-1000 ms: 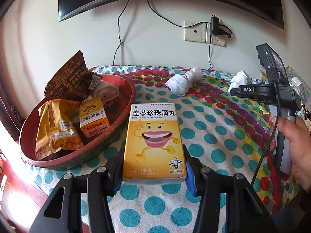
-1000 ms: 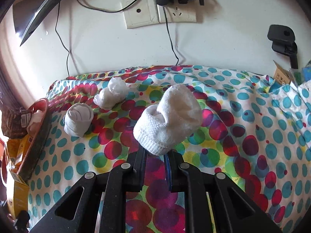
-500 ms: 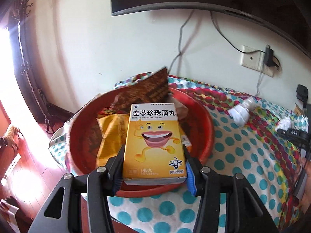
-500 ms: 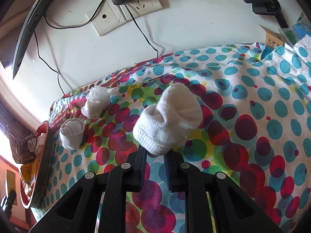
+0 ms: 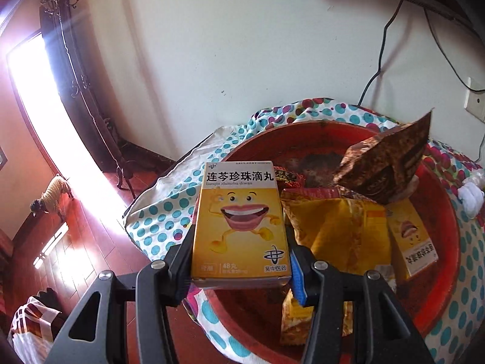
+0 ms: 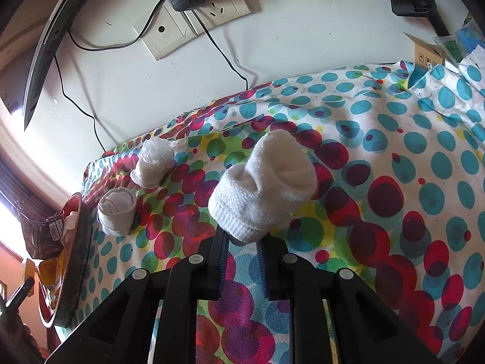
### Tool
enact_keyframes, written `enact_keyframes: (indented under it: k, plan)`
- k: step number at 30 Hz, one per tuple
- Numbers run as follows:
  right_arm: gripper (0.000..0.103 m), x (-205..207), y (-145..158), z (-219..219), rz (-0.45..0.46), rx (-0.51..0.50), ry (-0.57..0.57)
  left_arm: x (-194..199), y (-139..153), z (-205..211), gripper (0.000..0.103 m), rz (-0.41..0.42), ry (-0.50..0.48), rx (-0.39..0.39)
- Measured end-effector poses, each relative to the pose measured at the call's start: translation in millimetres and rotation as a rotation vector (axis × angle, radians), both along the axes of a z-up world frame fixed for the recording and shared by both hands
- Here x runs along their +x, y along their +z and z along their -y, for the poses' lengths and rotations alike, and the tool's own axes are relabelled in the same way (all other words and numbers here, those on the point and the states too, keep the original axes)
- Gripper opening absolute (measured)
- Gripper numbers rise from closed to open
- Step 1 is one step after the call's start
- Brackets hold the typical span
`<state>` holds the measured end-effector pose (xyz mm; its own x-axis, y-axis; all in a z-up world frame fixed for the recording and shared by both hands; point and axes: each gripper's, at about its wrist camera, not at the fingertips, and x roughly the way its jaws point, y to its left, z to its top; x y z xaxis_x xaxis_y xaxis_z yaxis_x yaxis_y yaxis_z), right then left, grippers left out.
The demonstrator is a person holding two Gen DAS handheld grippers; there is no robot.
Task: Organize objects
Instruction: 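Lower the yellow medicine box into the red tray and open the left gripper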
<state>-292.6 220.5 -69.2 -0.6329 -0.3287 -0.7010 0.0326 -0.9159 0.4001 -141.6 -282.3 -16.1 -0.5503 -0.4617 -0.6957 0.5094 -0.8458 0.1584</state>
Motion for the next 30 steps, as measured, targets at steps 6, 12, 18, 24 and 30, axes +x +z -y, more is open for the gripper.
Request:
enact_keyframes:
  k: [6,12,18,24,30]
  plan:
    - [0.018,1,0,1,0.0,0.005,0.0,-18,-20,11,0.052,0.03,0.028,0.051]
    - [0.018,1,0,2,0.0,0.014,0.0,-32,-36,10,0.052,0.05,0.025,0.092]
    - [0.017,1,0,3,0.001,0.028,0.001,-37,-39,14,0.052,0.062,0.013,0.127]
    - [0.017,1,1,5,0.001,0.041,0.001,-38,-41,6,0.052,0.072,-0.029,0.119]
    - [0.017,0,2,8,0.002,0.059,0.001,-37,-43,0,0.052,0.069,-0.073,0.159]
